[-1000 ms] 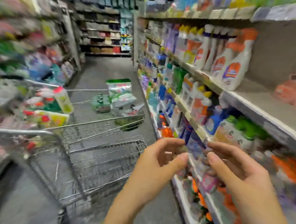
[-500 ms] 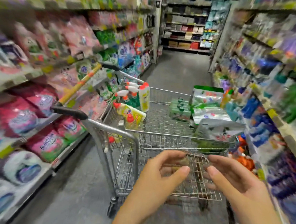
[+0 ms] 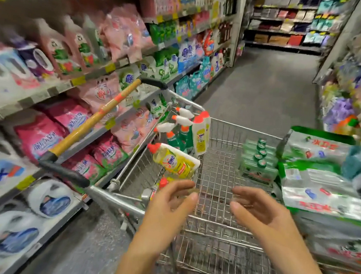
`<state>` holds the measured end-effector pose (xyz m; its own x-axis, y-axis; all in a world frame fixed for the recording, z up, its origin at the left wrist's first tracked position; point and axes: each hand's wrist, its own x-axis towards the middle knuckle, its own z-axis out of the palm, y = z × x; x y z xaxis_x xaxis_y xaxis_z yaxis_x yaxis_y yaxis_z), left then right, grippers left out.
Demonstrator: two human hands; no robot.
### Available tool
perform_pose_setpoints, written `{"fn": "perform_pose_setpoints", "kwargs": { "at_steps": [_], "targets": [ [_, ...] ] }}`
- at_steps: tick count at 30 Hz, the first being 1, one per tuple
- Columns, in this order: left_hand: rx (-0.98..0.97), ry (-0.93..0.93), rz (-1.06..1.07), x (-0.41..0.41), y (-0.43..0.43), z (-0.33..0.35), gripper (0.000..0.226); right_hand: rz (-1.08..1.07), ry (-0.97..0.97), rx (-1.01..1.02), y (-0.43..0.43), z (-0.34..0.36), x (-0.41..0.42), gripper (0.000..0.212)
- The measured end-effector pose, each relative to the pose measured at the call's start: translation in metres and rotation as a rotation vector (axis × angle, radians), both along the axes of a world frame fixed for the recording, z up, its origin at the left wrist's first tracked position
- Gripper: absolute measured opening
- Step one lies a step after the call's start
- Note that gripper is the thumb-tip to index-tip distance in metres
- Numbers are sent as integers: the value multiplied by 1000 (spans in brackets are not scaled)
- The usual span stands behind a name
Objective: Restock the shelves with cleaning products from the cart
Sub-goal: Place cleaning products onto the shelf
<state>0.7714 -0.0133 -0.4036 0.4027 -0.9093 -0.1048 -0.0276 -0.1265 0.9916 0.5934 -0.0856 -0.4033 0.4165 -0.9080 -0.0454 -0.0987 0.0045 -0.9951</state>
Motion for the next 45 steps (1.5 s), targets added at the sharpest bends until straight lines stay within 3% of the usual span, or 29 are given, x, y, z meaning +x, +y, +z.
{"fn": "perform_pose_setpoints", "kwargs": {
  "at_steps": [9, 13, 16, 21, 25, 32, 39, 45],
  "targets": [
    [205, -76, 390, 90, -71, -42, 20, 134, 116, 92, -110, -45, 88, 45],
    [382, -100, 342, 132, -116, -69, 52, 212, 205, 112, -140, -83, 134, 50],
    [439, -110, 274, 159, -149, -96, 34, 285, 299, 65, -162, -111, 167, 47],
    [466, 66, 170, 183, -184, -140, 42, 322, 463, -36, -193, -155, 201, 51],
    [485, 324, 269, 181, -201, -165, 35, 404, 586, -109, -204, -183, 216, 65],
    [429, 301, 358, 172, -208, -185, 39, 416, 706, -273, -208, -208, 228, 78],
    [385, -34, 285, 162, -212, -170, 64, 304, 593, -221, -210, -212, 219, 64],
    [236, -90, 133, 149, -220, -139, 51, 198, 272, -174, -205, -190, 193, 65]
  ]
}}
